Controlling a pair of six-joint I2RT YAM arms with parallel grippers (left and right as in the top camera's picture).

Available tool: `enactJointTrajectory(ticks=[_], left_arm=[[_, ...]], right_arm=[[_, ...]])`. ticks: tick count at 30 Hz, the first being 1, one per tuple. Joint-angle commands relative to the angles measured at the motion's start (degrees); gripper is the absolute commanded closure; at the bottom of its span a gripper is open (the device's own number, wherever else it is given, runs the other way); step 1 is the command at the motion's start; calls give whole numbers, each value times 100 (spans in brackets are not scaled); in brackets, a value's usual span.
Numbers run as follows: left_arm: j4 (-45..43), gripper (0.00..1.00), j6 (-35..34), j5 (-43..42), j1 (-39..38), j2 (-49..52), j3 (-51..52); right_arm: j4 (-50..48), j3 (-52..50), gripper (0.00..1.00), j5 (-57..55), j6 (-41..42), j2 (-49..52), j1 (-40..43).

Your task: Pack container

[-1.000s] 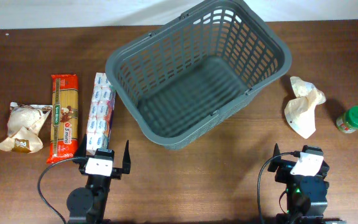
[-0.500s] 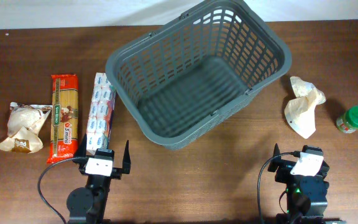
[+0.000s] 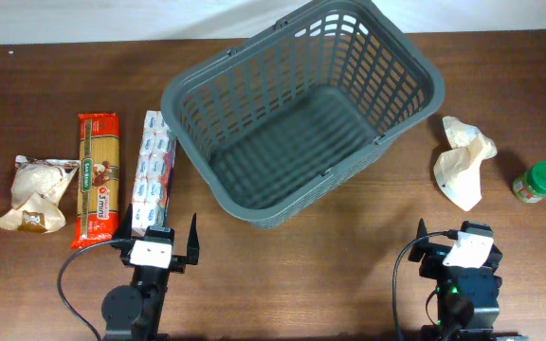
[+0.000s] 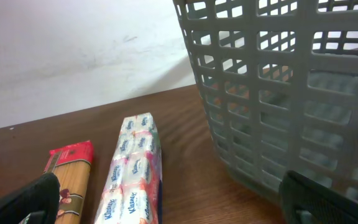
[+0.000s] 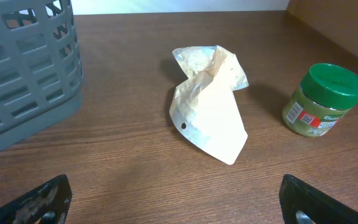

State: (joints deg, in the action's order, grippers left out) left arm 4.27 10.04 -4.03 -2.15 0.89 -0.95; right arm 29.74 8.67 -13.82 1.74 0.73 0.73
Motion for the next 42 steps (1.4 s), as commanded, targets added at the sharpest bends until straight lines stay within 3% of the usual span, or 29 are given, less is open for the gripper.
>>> enactJointTrajectory(ticks=[1,7,10,14,19,24,30,36,39,42], left_arm=[[4,1,68,28,7,-59,42],[-24,1,-199,-162,7,-48,42],[-57,1,-778,-1078,7,-48,-20],[20,1,-881,-1829,7,-48,-280],[1056,1,-879,-1502,7,177,-1429],[2505,1,-824,-1202,7,1445,-3193],[3617,1,-426,-1204,7,3591,-5619],[4972,1,-372,-1202,7,5466,-8419],[5346,1,-376,-1421,7,6019,-9547],[5499,1,-376,-2190,7,6317,-10347]], right_arm=[[0,-42,1,-9,68,-52,42],[-48,-42,1,-2,70,-52,42],[-20,-42,1,448,72,-52,42],[-225,-28,2,1248,72,-52,42],[-297,339,1,2323,7,-48,42],[-181,1338,1,2778,-295,155,42],[839,3285,1,2778,-828,1530,42],[3279,6168,2,2756,-1644,3950,42],[4369,7825,1,2839,-1620,5130,42],[5366,9541,1,3506,-1272,6153,42]])
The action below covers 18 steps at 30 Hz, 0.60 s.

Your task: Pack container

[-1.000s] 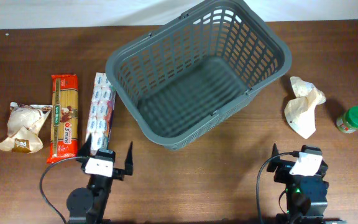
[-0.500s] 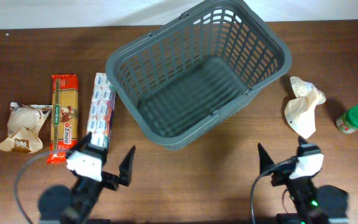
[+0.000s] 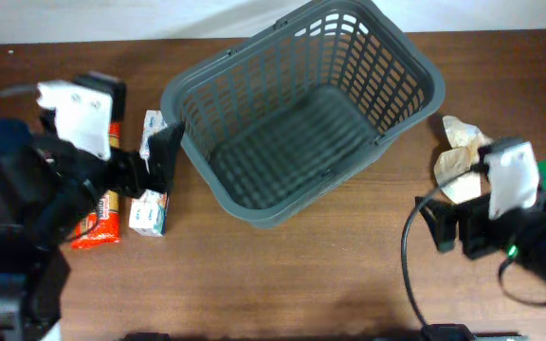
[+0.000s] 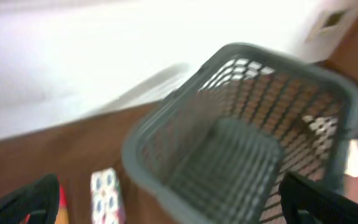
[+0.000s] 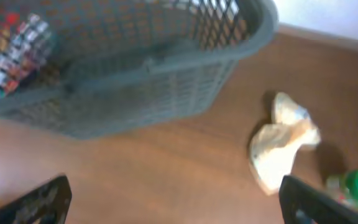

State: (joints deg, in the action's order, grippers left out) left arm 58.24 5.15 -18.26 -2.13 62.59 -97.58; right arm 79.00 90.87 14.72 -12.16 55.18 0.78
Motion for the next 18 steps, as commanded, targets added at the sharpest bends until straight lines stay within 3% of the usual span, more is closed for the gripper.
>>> enactJointTrajectory(ticks=[1,5,6,7,8,10,13,17,18], left_arm=[[98,1,114,-973,4,173,-802],[79,0,116,-1611,2,138,-955],[92,20,116,-1652,4,127,-955],[114,63,116,-1644,4,120,-955],[160,95,109,-1587,4,120,-955],[348,98,-68,-1327,2,151,-955],[704,98,-125,-1239,0,208,-955],[1255,98,17,-1106,-258,295,-955],[1421,98,61,-951,-402,313,-955]], right_arm=[[693,1753,1,883,203,964,37],[1333,2940,1,1504,216,1685,37],[1373,3097,4,1550,221,1799,37],[1379,3209,20,1550,275,1899,37],[1373,3289,36,1543,387,1987,37],[1303,3370,58,1434,787,2144,37],[1119,3410,69,1036,1316,2376,37],[942,3410,94,767,1471,2750,37],[922,3410,96,732,1526,2852,37]])
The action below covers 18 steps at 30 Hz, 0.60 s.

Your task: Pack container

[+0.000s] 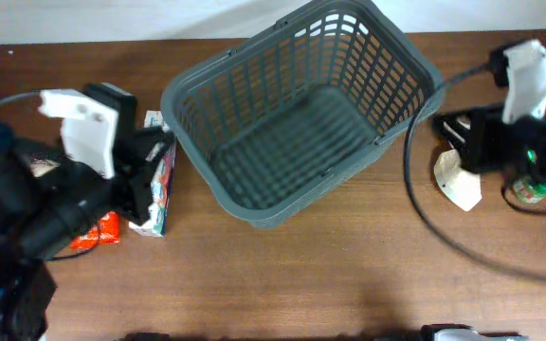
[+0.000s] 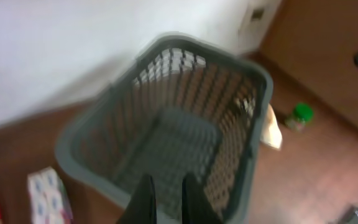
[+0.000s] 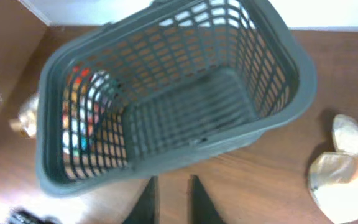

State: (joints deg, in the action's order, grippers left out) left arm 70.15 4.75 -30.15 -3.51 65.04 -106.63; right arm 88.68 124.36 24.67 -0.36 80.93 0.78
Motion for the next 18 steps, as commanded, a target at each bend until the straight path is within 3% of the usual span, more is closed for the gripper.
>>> enactJointTrajectory(ticks=[1,12,18], left_arm=[[428,98,114,485,-468,94,-50],[1875,98,177,1965,-3403,723,-46],[2044,98,177,1996,-4238,1244,-44]], right_arm=[[-59,59,96,-295,413,382,37],[-142,59,96,-315,411,1318,37],[-264,59,96,-313,409,1615,37]])
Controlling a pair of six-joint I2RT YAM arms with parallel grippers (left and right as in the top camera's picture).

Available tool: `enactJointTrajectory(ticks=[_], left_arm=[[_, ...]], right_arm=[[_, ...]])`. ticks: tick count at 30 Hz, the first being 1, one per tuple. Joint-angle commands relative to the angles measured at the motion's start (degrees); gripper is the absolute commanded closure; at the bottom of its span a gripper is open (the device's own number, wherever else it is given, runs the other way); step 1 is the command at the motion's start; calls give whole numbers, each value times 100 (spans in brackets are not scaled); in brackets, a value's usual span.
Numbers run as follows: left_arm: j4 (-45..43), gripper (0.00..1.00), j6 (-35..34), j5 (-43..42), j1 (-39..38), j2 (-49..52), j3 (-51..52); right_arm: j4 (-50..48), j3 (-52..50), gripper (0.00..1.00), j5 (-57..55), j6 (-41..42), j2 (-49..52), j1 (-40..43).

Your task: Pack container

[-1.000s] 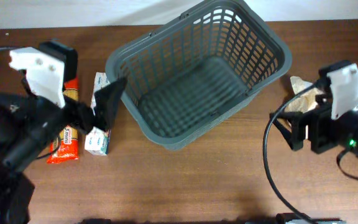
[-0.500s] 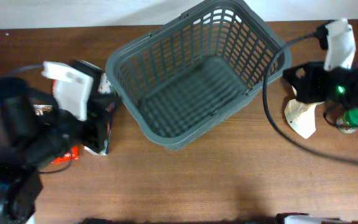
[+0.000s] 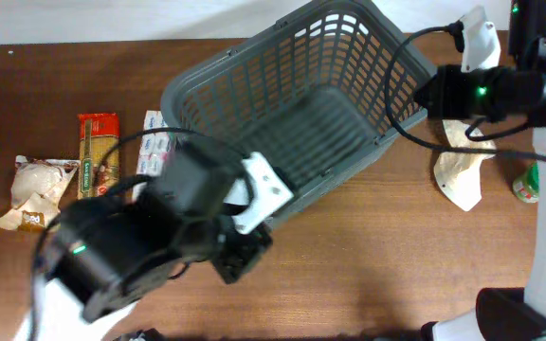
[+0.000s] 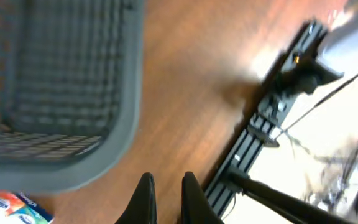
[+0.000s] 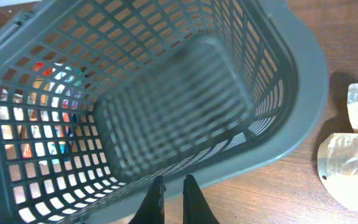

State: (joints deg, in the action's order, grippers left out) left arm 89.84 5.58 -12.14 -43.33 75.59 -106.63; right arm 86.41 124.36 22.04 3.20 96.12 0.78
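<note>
The grey plastic basket point(image 3: 301, 114) stands empty at the table's middle back. My left arm point(image 3: 159, 237) hangs over the table in front of the basket. Its gripper point(image 4: 165, 190) is shut on nothing, above bare wood by the basket's near rim point(image 4: 98, 143). My right gripper point(image 5: 171, 190) is shut and empty, high above the basket's rim point(image 5: 303, 93). The tissue pack point(image 3: 154, 147), spaghetti pack point(image 3: 98, 152) and a white food bag point(image 3: 36, 189) lie left of the basket. A crumpled paper bag point(image 3: 463, 175) and a green-lidded jar point(image 3: 527, 187) lie to the right.
The table's front edge with a black rail point(image 4: 253, 143) runs close to the left gripper. The right arm point(image 3: 486, 90) and its cable reach over the basket's right corner. The left arm covers part of the tissue pack.
My left arm has moved from beside the tissue pack to the table in front of the basket, now looking down at the basket's near rim. The right gripper sits closer above the basket. Both stay shut.
Both arms first rested low at the table's front edge with grippers wide open. Then they were raised toward the basket's sides, still open. Later both grippers were shut and looking into the basket. Now the left hangs before the basket, the right above it. No item has moved.
</note>
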Motion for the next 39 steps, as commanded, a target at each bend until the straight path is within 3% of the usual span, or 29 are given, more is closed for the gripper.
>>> enactJointTrajectory(ticks=[1,19,39], left_arm=[[140,98,94,197,-308,295,-44],[201,98,122,511,-339,1635,-22],[-328,98,308,896,50,1805,636]], right_arm=[[-37,59,96,-50,50,149,37],[-35,33,96,-72,26,844,37],[118,-258,96,-437,7,1014,31]])
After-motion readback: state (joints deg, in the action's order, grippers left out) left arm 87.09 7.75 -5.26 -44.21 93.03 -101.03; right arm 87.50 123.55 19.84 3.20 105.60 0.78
